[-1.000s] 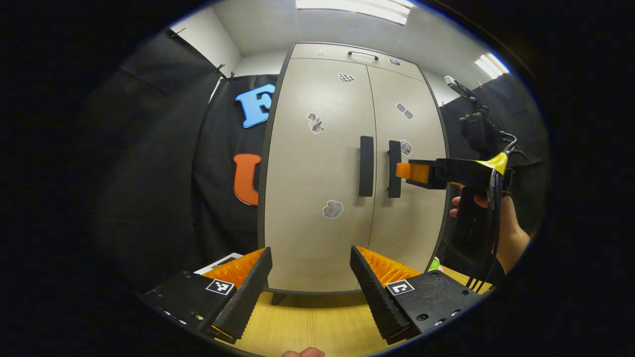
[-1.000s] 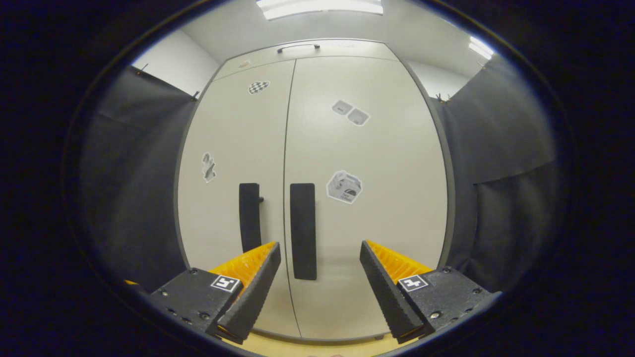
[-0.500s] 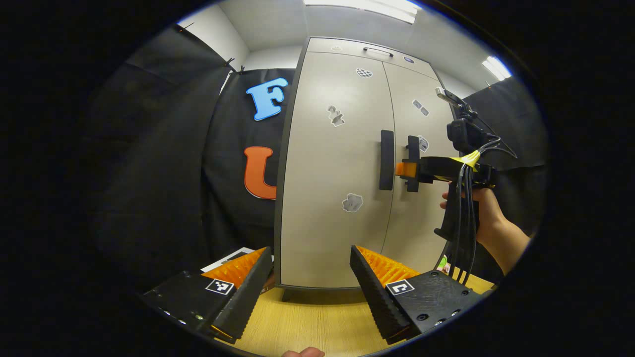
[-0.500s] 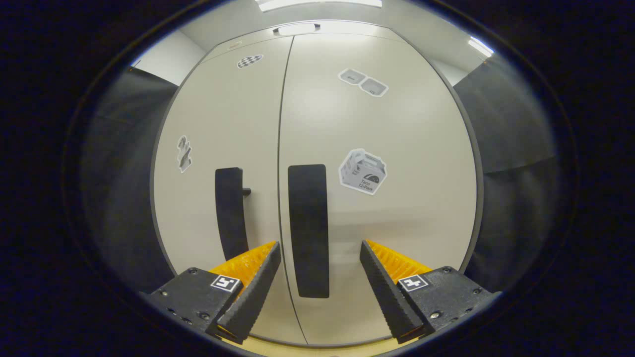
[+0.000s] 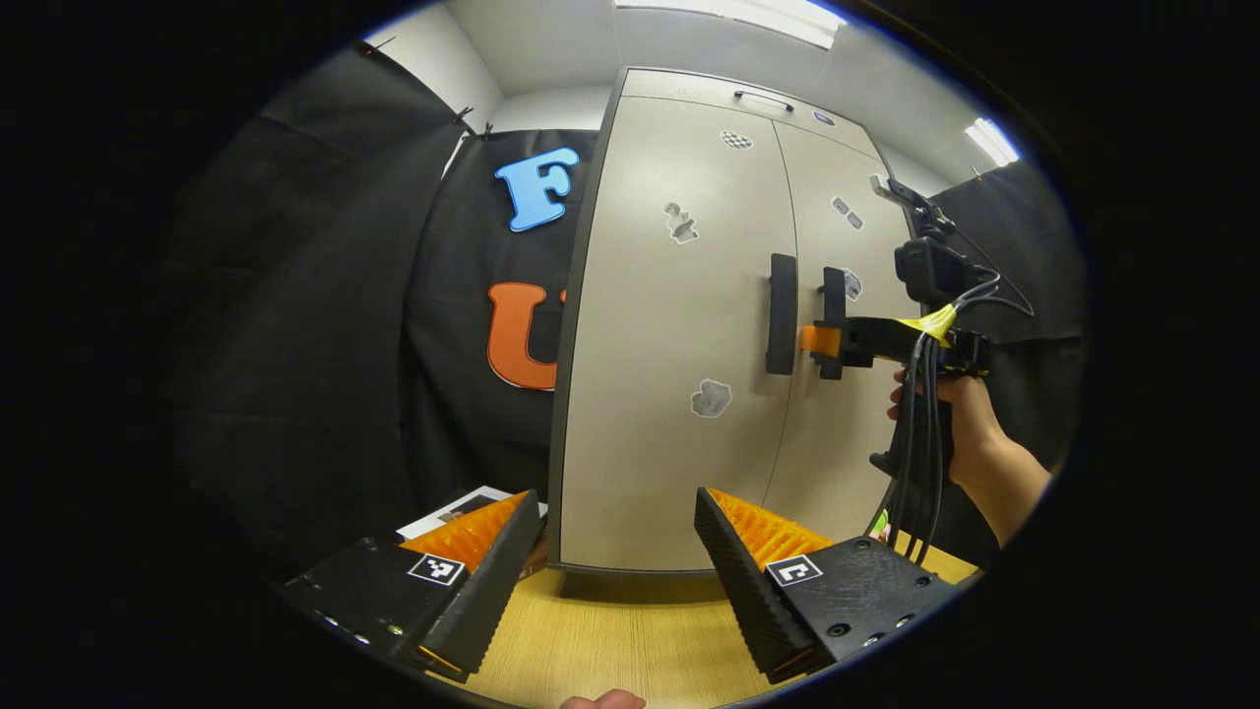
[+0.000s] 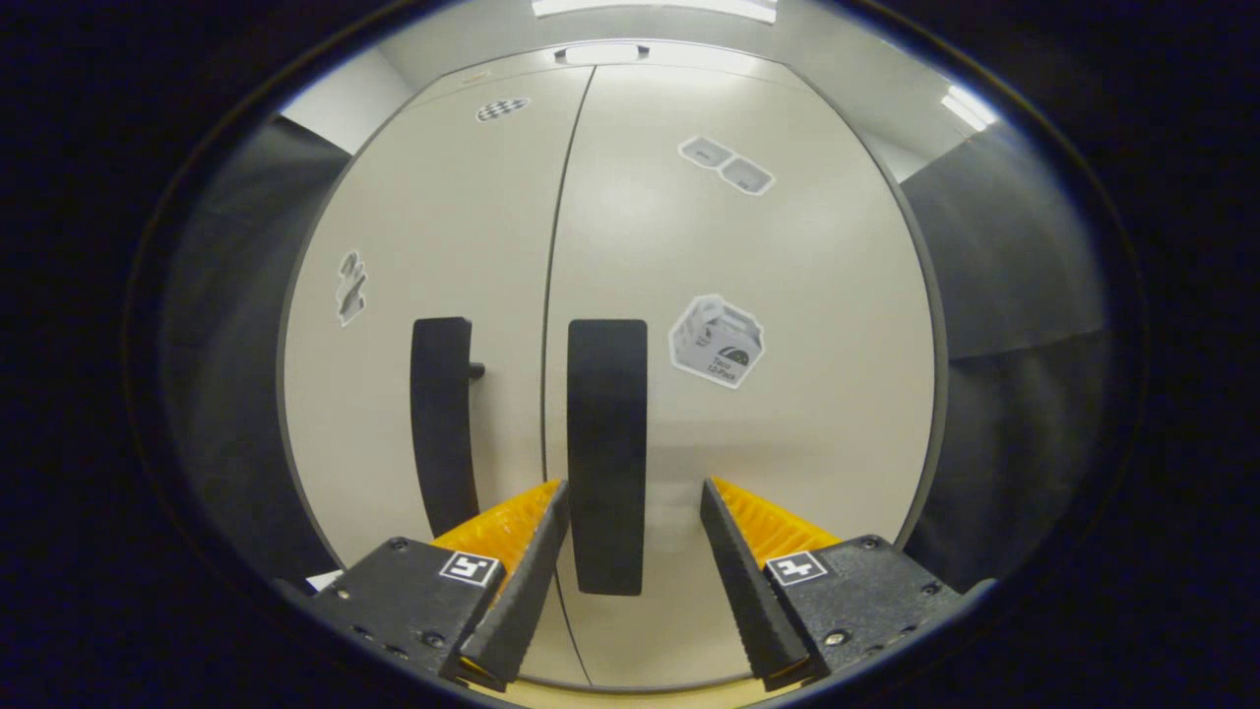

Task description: Open the right door of the double-door shoe cabinet with the right hand, and open the left door with the left hand.

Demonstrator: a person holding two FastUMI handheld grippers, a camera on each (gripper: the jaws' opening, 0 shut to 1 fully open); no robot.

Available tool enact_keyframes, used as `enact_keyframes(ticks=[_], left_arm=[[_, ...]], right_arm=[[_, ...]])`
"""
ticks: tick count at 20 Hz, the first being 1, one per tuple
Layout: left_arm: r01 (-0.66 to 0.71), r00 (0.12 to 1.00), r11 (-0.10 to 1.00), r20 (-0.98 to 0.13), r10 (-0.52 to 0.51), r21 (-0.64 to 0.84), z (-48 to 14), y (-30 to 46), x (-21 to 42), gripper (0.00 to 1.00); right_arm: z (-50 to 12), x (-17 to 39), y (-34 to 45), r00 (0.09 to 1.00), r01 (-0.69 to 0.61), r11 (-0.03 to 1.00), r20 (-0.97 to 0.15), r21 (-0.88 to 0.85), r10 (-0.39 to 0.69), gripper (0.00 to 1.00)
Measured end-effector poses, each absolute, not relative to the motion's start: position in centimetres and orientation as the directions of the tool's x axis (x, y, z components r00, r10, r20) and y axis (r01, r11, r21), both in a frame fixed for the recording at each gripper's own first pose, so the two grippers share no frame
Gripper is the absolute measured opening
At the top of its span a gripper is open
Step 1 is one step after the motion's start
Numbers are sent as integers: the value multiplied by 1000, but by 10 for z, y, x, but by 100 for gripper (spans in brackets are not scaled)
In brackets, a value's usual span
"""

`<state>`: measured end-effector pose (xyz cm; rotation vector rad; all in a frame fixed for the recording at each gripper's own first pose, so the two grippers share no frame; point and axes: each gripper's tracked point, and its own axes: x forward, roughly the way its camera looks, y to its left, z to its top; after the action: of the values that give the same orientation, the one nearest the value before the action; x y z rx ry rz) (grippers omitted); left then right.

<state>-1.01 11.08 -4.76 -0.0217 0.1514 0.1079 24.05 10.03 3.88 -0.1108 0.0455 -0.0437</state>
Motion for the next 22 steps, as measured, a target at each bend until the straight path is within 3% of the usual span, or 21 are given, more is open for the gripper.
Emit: enact_keyframes(ticks=[1, 2, 5, 8, 11, 16, 22], left_arm=[[-108, 983, 994, -151, 105, -15, -48, 111, -9, 95], [-108, 983, 994, -149, 105, -17, -48, 112, -8, 95], [-111, 983, 994, -152, 106, -24, -46, 112, -10, 95], [-120, 982, 992, -147, 115, -28, -45, 115, -11, 95], [-126, 982, 991, -147, 120, -37, -46, 119, -11, 95], [-127, 981, 991, -149, 121, -29, -47, 118, -11, 95], [-127, 982, 992, -145, 122, -25, -46, 117, -13, 95]], right_arm=[[40, 238, 101, 998, 42, 994, -38, -103, -46, 81], [39, 240, 101, 998, 42, 994, -40, -104, -46, 67], [39, 240, 108, 998, 32, 990, -41, -134, -38, 57], [38, 240, 111, 999, 35, 990, -36, -138, -40, 33], [38, 240, 110, 999, 20, 992, -41, -125, -26, 28], [38, 241, 111, 999, 8, 994, -31, -109, -12, 9], [39, 237, 111, 999, -7, 994, -37, -114, 3, 8]])
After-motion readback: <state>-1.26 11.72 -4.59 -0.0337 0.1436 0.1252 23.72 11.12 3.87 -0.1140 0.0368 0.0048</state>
